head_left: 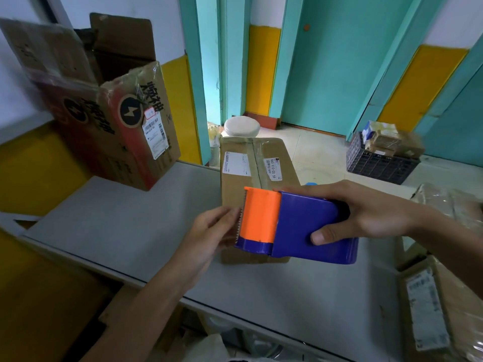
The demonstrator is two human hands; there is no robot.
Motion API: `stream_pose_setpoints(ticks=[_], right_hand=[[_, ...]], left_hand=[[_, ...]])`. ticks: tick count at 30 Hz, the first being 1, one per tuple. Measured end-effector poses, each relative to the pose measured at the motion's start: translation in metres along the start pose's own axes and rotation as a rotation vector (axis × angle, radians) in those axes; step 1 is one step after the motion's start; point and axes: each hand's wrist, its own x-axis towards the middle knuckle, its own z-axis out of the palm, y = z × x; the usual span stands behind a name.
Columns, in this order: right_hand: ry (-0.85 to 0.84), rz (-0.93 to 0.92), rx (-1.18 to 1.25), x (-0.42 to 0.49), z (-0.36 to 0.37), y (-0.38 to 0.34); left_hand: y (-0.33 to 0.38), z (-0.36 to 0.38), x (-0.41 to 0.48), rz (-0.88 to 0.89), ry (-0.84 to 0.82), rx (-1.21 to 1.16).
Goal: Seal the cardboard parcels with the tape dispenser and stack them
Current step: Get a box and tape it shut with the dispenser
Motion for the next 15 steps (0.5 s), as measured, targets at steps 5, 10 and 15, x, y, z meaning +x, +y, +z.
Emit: stream_pose_setpoints(ticks=[5,10,15], right_hand=[[-0.011,0.013,0.008,0.000,0.001,0.003],[-0.043,0.036,-0.018,0.008,-0.002,0.003],[-0.174,0.124,-0.027,0.013,-0.004,0.010]], left_hand=[[0.005,0.004,-0.002,0.183,0.119,0.129],[0.003,0.001,0.001,0.287,0.218,0.179],[-0.015,-0.011,-0.002,0.213,0.280,0.335]])
